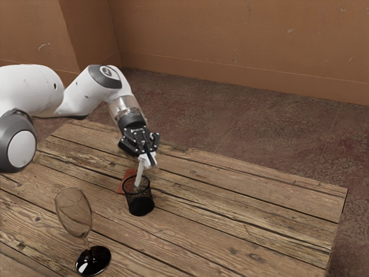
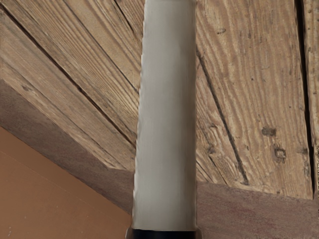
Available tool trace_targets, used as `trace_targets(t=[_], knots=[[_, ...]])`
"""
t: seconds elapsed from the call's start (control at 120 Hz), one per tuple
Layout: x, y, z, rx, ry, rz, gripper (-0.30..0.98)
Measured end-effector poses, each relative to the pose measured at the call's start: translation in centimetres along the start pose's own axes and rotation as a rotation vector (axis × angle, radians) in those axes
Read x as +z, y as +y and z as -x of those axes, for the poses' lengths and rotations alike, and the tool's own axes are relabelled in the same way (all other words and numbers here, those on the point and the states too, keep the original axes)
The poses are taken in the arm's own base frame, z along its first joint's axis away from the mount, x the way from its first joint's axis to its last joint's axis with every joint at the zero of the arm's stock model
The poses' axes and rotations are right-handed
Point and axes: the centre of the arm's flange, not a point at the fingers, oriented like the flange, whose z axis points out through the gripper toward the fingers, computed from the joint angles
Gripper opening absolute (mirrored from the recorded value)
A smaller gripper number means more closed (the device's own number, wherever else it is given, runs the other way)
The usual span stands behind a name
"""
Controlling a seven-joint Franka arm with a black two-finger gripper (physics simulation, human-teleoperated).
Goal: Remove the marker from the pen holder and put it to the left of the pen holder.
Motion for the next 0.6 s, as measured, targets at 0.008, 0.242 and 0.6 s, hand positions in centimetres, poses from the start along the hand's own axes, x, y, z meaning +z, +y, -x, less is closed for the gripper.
trace_targets(t=[0.008, 0.242, 0.6], knots=[[-0.2, -0.1, 0.4, 0.005, 0.002, 0.002, -0.06], [-4.4, -4.8, 5.2, 0.071, 0.026, 0.053, -0.06], [-12.5, -12.5, -12.8, -0.142, -0.104, 0.207, -0.03]])
